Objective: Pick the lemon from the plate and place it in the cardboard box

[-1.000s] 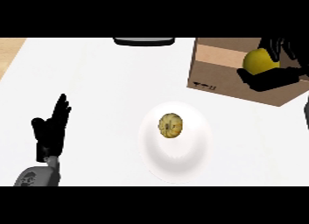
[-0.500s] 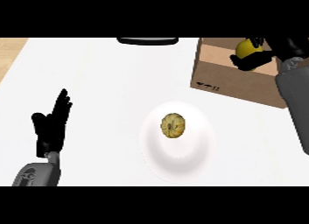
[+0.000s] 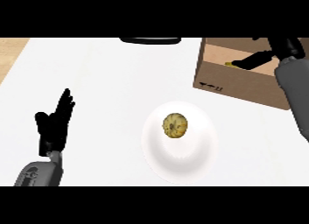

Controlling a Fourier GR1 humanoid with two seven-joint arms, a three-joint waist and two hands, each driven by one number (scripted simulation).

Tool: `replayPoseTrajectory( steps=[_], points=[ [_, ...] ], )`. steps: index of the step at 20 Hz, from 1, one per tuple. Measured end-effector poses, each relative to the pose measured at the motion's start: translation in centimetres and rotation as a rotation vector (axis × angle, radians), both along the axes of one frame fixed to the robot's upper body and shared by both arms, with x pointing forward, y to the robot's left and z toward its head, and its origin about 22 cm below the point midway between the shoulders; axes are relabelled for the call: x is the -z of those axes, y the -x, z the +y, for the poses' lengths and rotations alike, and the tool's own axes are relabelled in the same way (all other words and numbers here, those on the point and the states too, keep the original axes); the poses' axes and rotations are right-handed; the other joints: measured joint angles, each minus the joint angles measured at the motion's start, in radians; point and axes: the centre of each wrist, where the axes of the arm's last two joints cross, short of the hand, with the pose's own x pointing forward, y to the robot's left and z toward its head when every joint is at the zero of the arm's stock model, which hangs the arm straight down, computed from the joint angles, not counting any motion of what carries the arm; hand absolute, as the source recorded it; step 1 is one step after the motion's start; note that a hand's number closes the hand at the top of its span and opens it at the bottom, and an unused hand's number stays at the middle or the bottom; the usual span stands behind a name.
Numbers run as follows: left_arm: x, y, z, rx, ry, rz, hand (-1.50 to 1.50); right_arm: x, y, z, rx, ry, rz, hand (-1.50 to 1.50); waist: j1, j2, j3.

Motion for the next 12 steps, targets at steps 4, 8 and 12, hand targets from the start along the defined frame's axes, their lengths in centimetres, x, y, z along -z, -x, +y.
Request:
replayPoseTrajectory(
  steps=[4,8,12],
  points=[
    [-0.1,-0.1,0.1,0.004,0.002,-0.003,0.00,0.3,-0.3,-0.8,-0.060,-0.140,-0.033,-1.50,0.003,0.002,0.001],
    [-0.2,-0.2,0.6,-0.006,0.002,-0.004,0.00,0.3,-0.3,-1.7,-0.122,-0.347,-0.080,-1.50,-0.004,0.000,0.002],
    [-0.1,0.1,0.6,-0.009,0.006,0.003,0.00,0.5,0.3,-4.2,-0.131,-0.525,-0.098,-1.50,-0.009,-0.001,0.002]
  ],
)
